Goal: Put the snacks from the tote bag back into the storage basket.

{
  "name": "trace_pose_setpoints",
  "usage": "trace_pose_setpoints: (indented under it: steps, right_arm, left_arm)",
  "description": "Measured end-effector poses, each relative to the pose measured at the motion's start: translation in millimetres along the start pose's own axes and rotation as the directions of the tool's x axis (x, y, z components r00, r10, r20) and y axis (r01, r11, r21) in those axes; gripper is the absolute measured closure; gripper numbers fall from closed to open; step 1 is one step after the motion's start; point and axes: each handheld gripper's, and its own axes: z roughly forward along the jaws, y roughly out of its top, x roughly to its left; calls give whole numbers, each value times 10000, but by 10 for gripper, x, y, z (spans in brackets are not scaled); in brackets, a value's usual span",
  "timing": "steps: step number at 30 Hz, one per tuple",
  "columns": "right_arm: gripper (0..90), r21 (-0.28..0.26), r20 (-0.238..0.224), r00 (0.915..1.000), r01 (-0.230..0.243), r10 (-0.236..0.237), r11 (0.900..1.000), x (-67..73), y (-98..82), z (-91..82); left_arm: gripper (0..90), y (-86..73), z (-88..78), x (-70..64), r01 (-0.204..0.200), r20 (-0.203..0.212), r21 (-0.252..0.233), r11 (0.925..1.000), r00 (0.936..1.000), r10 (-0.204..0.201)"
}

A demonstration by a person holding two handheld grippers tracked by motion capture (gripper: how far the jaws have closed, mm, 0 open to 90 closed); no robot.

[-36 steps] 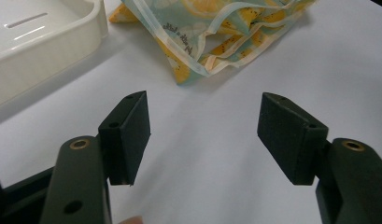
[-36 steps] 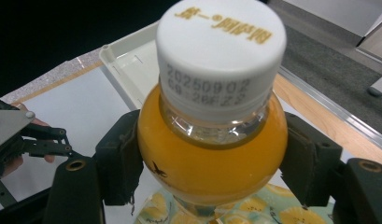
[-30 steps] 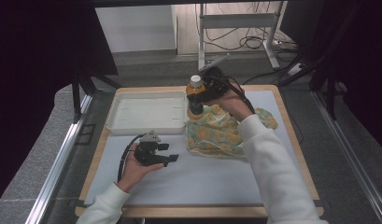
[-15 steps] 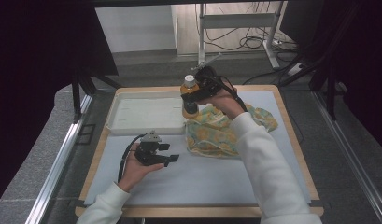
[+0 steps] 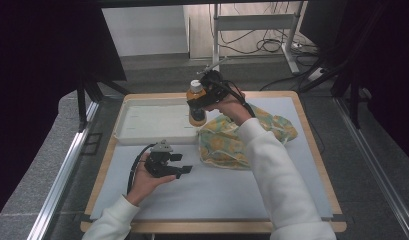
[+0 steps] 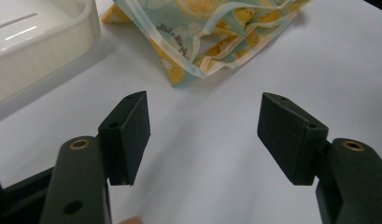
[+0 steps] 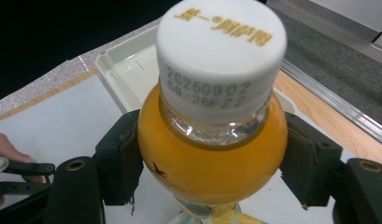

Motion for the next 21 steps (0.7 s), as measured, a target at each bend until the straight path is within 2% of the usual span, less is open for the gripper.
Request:
trace_pose_setpoints:
  steps: [21]
  right_arm:
    - [298, 286, -95, 9999, -90, 93, 9996, 17, 10, 342]
  left_arm:
    - [348, -3, 7, 5, -91, -70, 110, 9999, 9999, 92]
